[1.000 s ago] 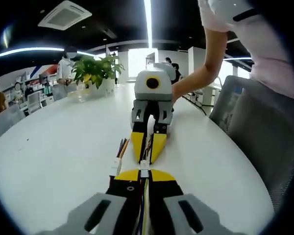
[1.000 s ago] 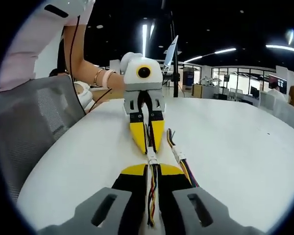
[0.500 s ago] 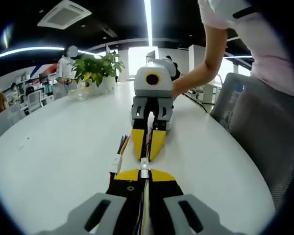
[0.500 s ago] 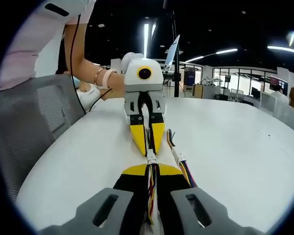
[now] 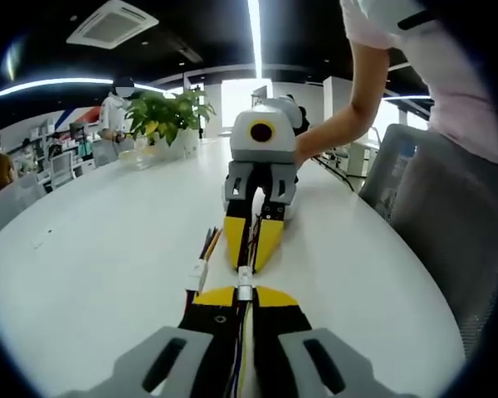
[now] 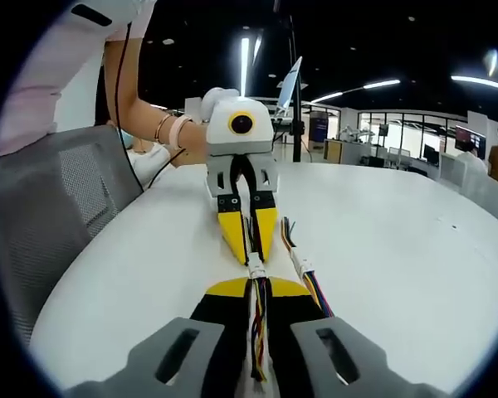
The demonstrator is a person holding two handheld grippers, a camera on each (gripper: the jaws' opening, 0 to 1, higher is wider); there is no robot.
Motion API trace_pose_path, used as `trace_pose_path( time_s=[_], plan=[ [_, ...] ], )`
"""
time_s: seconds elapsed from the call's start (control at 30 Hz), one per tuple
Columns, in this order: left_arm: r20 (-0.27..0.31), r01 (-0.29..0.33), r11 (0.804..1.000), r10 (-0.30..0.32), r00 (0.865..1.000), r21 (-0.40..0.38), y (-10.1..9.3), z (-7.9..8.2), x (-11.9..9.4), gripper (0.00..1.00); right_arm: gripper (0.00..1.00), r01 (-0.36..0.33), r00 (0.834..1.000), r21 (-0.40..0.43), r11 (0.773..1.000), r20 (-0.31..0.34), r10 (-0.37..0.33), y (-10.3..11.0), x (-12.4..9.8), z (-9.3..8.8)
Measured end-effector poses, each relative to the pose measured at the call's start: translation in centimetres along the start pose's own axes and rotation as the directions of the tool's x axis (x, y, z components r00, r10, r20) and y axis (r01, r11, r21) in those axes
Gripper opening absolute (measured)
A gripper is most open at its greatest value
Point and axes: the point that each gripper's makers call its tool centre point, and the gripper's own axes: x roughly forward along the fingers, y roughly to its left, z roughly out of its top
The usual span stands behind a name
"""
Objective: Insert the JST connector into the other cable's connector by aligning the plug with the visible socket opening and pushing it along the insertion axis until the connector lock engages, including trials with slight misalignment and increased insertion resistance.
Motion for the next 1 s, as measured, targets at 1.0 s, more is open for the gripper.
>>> trace_pose_path(
  time_s=[1.0],
  plan=[
    [-0.041,-0.204,0.946,0.2,0.979,-0.25,-0.8,2.9,-5.2,0.31,0.21,0.146,0.988,0.139,0.98,0.03,-0.151,2.8,-3.3,5.4]
  ],
)
